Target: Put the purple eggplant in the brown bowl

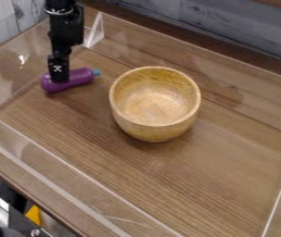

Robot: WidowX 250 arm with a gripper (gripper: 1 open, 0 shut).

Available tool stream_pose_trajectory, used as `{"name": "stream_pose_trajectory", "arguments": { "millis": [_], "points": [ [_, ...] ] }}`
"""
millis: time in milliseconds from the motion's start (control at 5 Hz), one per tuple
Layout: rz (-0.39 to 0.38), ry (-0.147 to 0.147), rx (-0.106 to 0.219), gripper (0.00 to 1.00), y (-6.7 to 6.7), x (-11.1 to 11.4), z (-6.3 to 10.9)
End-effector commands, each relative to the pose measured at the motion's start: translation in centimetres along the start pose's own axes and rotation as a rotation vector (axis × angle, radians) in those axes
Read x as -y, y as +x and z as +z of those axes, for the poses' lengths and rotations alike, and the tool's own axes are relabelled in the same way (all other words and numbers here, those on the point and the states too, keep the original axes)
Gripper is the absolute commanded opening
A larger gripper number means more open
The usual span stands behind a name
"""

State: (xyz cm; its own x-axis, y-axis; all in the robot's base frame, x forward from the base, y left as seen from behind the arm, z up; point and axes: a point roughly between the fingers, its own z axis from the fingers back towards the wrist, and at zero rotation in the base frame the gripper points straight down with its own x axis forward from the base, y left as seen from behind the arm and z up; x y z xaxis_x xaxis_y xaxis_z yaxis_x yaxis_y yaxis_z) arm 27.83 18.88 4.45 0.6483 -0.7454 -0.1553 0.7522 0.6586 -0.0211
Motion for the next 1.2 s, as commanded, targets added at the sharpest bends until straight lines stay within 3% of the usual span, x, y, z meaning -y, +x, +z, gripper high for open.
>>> {"name": "stream_pose_trajectory", "arguments": {
  "millis": [0, 200, 400, 800, 1000],
  "points": [
    [-0.057, 0.066, 0.012, 1.0, 0.8, -1.3, 1.7],
    [-0.085, 0.066, 0.012, 1.0, 0.8, -1.3, 1.1],
    [-0.112, 0.068, 0.013, 0.0, 0.8, -1.3, 0.6],
    [-0.154, 0.096, 0.017, 0.0, 2.9, -0.6, 0.7],
    [-0.184, 0.118, 0.018, 0.0, 3.8, -0.4, 2.7]
  ]
}}
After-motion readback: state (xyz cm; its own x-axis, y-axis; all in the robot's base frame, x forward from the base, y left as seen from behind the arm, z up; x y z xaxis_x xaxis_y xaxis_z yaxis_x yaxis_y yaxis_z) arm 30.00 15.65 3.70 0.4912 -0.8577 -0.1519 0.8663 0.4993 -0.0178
